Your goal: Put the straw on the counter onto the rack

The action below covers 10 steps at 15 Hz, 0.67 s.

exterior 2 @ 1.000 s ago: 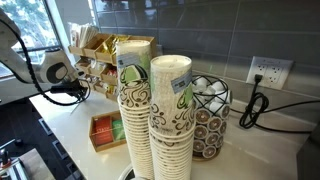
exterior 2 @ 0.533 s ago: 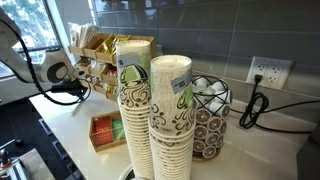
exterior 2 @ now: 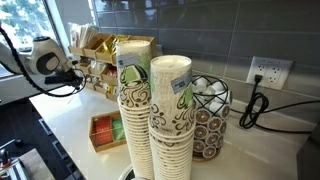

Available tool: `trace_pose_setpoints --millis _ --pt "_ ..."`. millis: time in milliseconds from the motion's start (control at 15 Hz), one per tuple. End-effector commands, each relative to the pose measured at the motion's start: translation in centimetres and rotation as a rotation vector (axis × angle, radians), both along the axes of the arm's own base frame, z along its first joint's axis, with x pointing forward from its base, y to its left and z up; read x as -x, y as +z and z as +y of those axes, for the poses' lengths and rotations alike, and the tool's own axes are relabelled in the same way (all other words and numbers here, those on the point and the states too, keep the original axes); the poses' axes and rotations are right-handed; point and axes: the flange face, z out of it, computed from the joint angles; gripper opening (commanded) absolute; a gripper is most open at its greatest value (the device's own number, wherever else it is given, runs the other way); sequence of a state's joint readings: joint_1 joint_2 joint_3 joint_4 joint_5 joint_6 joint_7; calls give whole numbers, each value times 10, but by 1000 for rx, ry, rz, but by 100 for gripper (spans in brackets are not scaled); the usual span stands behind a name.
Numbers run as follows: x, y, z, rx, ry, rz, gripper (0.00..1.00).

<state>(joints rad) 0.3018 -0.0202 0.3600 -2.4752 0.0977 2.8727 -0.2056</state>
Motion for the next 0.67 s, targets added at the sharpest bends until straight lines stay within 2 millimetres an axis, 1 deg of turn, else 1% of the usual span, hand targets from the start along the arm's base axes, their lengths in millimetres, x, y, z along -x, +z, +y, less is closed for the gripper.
trace_pose_setpoints --millis 0,133,200,267,333,400,600 --pt "24 56 -4 -25 32 -136 1" --pt "27 87 2 -44 72 -251 1" --pt "28 97 6 -39 101 -289 1" --pt "18 84 9 -47 63 -224 1" --pt "20 92 9 -52 65 -242 2" --pt "21 94 10 -55 66 -245 2" --pt "18 87 8 -51 60 -230 2"
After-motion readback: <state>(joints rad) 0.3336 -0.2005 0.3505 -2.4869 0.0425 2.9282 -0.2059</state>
